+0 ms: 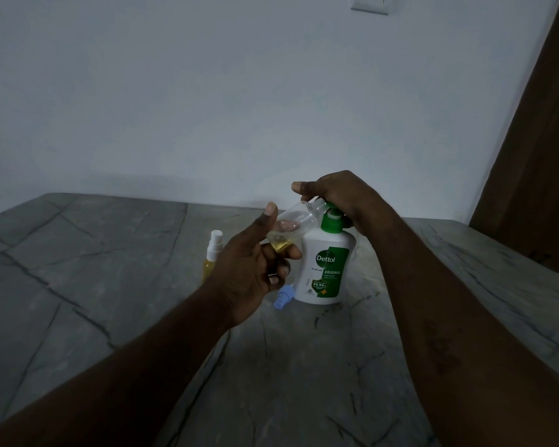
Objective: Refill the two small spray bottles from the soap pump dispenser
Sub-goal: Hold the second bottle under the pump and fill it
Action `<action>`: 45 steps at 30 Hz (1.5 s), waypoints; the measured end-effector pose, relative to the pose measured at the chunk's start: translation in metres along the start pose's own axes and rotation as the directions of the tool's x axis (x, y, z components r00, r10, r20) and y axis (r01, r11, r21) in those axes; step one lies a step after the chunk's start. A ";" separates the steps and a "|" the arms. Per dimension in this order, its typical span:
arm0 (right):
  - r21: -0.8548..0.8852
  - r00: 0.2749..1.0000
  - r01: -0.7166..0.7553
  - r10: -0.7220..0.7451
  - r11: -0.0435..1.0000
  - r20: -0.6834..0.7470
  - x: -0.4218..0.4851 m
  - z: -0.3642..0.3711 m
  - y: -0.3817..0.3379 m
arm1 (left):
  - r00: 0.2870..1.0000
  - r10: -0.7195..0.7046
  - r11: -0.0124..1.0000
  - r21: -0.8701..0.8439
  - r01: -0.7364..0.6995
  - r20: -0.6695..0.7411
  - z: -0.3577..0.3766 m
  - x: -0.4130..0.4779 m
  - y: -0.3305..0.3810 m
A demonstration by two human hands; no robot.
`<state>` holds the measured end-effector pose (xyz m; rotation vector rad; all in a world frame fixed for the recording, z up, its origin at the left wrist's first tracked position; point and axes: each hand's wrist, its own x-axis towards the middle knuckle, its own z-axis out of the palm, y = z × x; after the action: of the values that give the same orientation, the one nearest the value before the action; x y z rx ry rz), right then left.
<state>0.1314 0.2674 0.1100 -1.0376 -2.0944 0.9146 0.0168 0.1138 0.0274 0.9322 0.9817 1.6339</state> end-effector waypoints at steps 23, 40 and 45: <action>-0.058 0.994 0.088 -0.092 0.994 -0.067 0.004 -0.006 -0.007 | 0.999 0.018 1.000 -0.003 -0.018 0.029 0.007 -0.003 0.003; -0.044 0.990 0.080 -0.084 0.996 -0.115 0.005 -0.001 -0.007 | 1.000 0.000 1.000 0.000 0.000 0.024 0.005 -0.004 0.004; -0.135 0.976 0.139 -0.160 0.981 -0.151 0.004 -0.003 -0.012 | 0.999 0.000 1.000 -0.019 0.001 0.050 0.007 -0.004 0.006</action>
<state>0.1262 0.2661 0.1223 -0.9663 -2.0813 0.6122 0.0222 0.1095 0.0351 0.9559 0.9307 1.6097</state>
